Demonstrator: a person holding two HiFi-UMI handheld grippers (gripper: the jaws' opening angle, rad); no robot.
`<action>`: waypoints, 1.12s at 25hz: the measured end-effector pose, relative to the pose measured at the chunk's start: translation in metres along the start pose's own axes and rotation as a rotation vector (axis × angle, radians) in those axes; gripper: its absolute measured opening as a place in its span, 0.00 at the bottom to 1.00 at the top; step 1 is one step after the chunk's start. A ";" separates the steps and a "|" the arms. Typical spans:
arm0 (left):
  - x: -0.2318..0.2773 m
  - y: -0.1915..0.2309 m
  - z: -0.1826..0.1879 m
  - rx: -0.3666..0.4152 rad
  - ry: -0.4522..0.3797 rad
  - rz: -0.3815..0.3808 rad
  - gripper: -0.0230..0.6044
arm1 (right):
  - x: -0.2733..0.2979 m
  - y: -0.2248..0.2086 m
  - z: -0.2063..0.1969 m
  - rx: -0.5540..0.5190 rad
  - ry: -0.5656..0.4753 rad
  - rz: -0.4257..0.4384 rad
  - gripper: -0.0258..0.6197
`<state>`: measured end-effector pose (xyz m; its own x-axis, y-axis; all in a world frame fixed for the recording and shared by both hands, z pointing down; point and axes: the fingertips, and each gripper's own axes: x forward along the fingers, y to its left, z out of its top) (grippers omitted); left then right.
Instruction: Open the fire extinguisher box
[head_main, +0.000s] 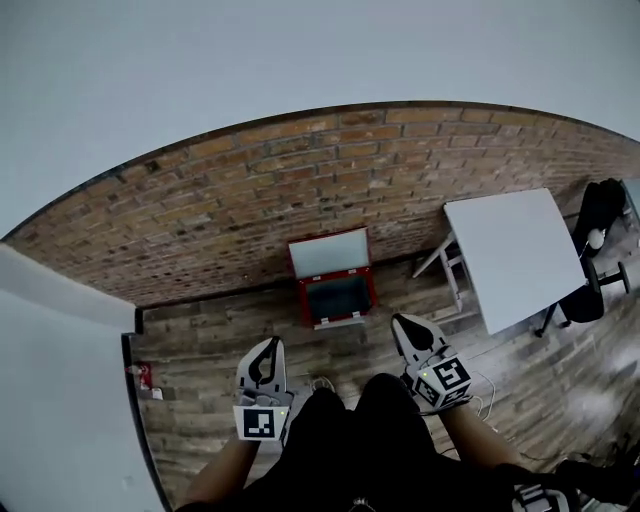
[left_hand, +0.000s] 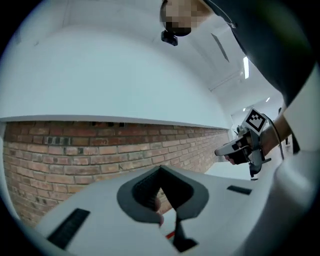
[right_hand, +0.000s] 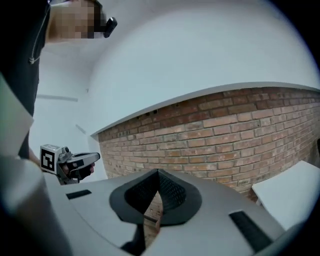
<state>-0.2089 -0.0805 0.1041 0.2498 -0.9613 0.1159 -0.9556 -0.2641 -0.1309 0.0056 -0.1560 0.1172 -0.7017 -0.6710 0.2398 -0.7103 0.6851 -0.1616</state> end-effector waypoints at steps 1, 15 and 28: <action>0.004 0.004 0.014 -0.012 -0.033 0.012 0.11 | 0.000 0.000 0.011 0.002 -0.016 -0.001 0.07; 0.052 -0.005 0.066 -0.168 -0.140 0.164 0.11 | 0.007 -0.046 0.075 -0.055 -0.181 0.108 0.07; 0.060 -0.020 0.064 -0.108 -0.117 0.185 0.11 | -0.005 -0.074 0.058 0.006 -0.181 0.069 0.07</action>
<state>-0.1644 -0.1382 0.0507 0.0795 -0.9967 -0.0164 -0.9963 -0.0790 -0.0324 0.0580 -0.2198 0.0726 -0.7470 -0.6629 0.0514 -0.6600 0.7299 -0.1777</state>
